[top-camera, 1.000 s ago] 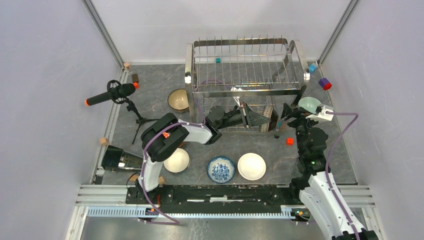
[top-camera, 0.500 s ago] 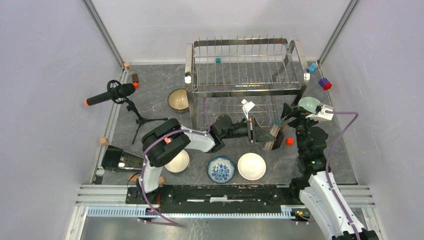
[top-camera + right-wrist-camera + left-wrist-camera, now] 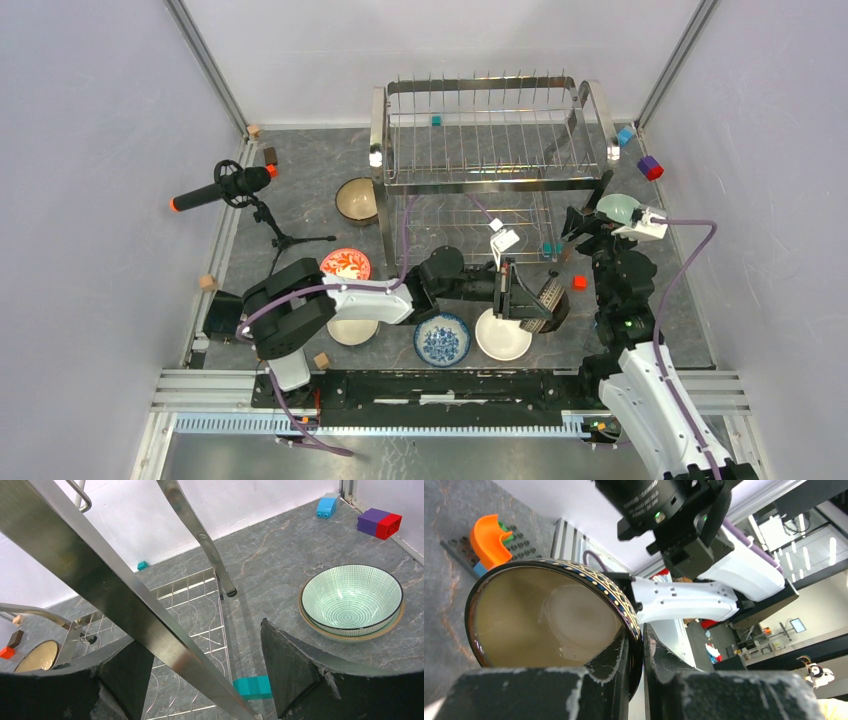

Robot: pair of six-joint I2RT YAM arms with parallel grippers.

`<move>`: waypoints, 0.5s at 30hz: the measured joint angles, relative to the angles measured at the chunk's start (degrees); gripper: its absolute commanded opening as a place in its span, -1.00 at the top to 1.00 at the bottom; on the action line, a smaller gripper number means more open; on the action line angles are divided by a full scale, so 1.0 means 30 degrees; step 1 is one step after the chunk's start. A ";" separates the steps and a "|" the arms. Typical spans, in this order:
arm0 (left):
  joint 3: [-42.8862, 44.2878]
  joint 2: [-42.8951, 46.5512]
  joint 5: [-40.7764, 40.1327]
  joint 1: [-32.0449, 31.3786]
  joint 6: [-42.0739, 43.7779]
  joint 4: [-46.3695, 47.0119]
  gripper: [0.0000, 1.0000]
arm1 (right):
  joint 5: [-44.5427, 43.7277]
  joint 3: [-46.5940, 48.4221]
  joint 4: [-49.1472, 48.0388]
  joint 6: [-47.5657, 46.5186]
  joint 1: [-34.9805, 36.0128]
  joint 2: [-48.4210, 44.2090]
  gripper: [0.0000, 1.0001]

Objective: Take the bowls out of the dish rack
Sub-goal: Place the bowl at the center of the board.

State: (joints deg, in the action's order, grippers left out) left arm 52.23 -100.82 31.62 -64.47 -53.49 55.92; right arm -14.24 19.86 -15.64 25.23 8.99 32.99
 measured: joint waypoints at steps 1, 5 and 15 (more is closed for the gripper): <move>-0.0102 0.0255 -0.0007 -0.0066 0.0270 -0.0401 0.96 | 0.0000 0.0080 0.0204 0.0007 0.0000 -0.0029 -0.63; -0.0517 0.1683 -0.0510 -0.0138 0.2033 -0.3577 0.95 | -0.0007 0.0459 0.1355 0.0160 -0.0022 -0.0401 -0.65; -0.1304 0.6615 -0.4197 -0.0415 0.7045 -1.3012 0.95 | 0.0160 0.1770 0.5544 0.1428 -0.0036 -0.1479 -0.66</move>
State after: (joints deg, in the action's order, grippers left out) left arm 48.31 -80.97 19.03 -65.71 -32.36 16.88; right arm -13.76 25.17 0.99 29.52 8.88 28.56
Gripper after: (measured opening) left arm 0.175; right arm 0.830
